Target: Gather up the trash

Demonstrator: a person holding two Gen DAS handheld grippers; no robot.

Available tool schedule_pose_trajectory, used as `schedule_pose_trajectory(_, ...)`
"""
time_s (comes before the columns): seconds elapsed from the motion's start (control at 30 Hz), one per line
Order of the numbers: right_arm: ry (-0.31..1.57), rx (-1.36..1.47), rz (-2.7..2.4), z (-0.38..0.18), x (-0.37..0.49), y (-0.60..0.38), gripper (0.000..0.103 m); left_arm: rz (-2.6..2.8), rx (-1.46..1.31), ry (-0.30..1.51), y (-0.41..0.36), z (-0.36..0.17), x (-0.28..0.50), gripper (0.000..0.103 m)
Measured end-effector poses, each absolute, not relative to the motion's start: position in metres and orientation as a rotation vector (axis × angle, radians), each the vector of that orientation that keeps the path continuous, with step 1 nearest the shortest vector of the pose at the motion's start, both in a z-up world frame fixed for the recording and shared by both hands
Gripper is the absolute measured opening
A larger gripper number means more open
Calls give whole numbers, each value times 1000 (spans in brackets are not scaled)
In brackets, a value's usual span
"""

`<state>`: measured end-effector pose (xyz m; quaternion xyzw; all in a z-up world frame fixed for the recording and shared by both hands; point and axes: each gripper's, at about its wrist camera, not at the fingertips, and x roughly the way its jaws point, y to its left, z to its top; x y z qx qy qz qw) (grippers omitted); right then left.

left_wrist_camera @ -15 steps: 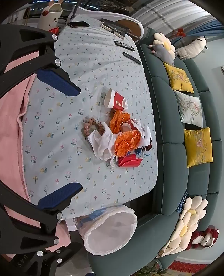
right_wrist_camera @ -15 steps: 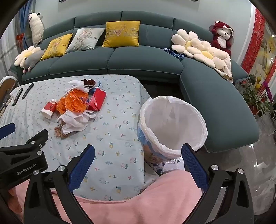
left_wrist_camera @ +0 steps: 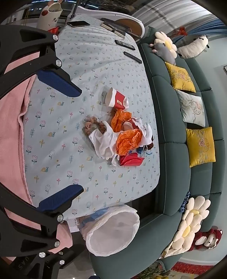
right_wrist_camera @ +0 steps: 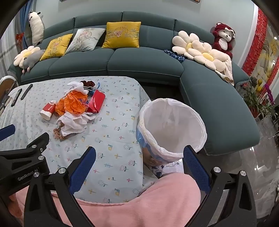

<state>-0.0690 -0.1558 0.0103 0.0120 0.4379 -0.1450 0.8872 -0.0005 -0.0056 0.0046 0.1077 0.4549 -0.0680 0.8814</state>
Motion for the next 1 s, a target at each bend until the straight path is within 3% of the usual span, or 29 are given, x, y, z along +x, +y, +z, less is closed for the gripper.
schedule_pose_trajectory(1.0, 906, 14, -305, 11, -68, -151, 96, -126, 210, 911, 2, 6, -5, 96)
